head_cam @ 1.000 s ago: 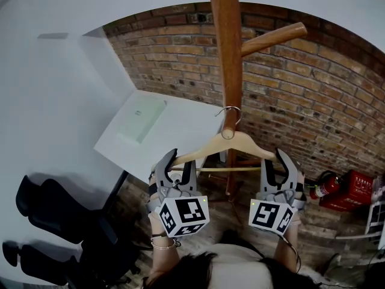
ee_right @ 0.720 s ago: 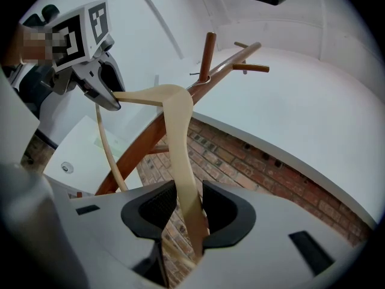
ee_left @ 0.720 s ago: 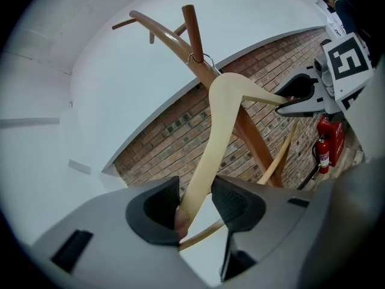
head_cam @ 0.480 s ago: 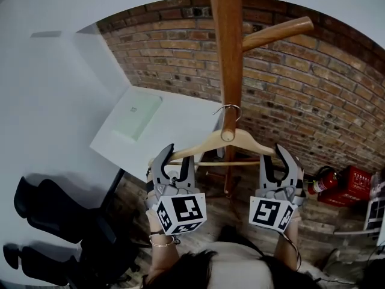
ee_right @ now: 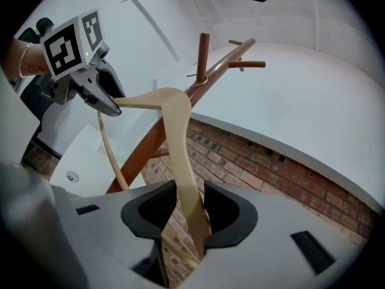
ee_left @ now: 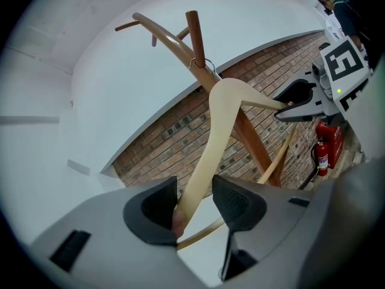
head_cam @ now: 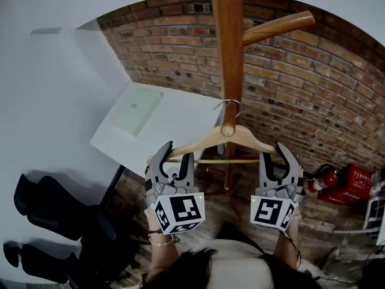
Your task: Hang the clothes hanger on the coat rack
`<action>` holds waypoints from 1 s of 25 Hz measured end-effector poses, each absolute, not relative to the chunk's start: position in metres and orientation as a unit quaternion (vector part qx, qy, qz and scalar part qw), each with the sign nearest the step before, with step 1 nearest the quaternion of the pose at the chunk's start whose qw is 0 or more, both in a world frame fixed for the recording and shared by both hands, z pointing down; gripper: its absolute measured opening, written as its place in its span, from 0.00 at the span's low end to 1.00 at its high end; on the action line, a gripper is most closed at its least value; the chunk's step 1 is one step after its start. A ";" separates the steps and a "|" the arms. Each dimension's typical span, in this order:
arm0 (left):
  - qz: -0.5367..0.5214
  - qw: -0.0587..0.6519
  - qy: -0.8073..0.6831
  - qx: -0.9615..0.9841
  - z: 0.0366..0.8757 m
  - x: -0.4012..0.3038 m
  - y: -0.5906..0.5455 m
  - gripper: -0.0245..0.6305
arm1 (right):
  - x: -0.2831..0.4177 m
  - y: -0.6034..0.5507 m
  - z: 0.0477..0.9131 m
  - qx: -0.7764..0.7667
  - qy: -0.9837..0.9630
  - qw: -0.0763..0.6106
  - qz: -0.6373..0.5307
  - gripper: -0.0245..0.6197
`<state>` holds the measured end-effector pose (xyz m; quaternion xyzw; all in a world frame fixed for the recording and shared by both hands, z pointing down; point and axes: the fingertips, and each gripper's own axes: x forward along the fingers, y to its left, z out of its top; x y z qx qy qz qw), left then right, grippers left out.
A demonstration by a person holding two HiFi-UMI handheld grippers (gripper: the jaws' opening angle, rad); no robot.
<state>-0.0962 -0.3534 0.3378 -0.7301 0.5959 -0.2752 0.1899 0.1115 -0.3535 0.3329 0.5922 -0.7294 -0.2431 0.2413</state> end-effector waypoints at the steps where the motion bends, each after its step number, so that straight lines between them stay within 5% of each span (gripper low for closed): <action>1: -0.275 0.191 0.596 -0.730 0.338 -0.096 -0.353 0.30 | 0.112 -0.353 0.332 0.593 -0.729 0.240 -0.243 0.26; 25: -0.266 0.189 0.590 -0.738 0.338 -0.096 -0.322 0.30 | 0.108 -0.325 0.331 0.595 -0.728 0.237 -0.244 0.26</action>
